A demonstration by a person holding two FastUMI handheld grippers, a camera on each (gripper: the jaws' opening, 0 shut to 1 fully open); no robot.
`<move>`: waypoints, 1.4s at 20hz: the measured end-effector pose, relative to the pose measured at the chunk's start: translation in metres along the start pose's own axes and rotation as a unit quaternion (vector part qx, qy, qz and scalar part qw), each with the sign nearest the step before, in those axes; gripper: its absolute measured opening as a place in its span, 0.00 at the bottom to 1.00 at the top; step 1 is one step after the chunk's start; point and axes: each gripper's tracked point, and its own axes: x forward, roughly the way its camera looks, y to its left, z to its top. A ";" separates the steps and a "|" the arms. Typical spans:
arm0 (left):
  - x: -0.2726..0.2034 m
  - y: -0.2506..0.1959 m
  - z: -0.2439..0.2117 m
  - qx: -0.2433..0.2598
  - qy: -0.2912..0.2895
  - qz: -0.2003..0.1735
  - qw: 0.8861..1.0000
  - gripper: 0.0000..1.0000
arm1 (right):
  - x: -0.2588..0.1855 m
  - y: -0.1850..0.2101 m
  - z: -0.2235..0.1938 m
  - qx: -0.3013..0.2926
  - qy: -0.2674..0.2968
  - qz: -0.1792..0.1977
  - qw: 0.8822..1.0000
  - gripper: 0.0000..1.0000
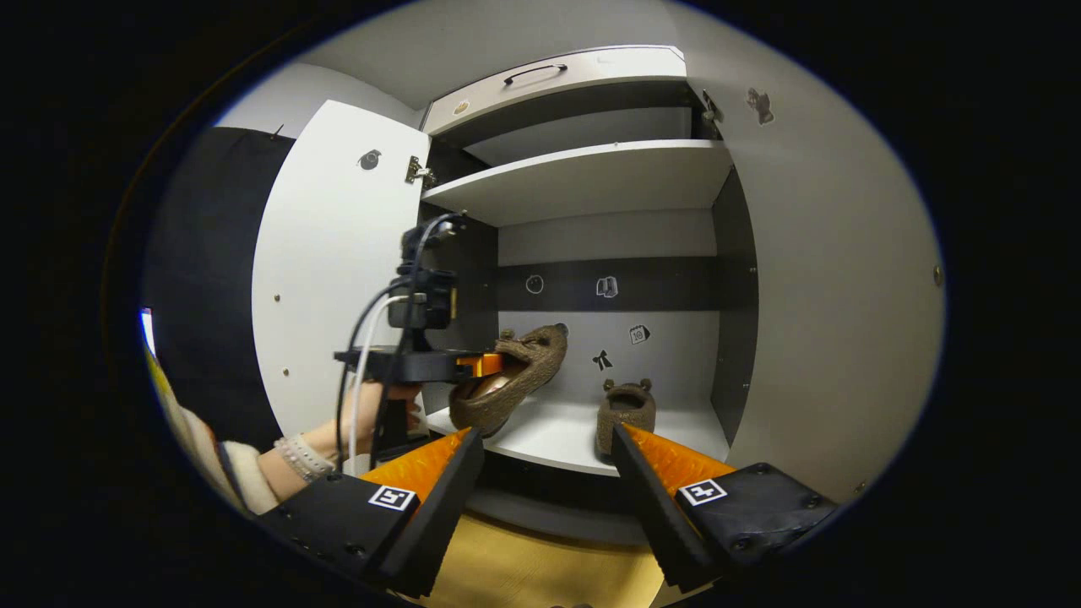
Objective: Grab one shoe with the right hand and put it into the shoe cabinet, grab the other shoe with the left hand and put it into the shoe cabinet; then close the right door with the right hand and the left door with the left hand.
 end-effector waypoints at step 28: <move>0.044 0.020 -0.044 0.039 0.051 0.013 0.998 0.93 | -0.005 0.004 0.002 -0.005 0.003 0.003 1.000 0.97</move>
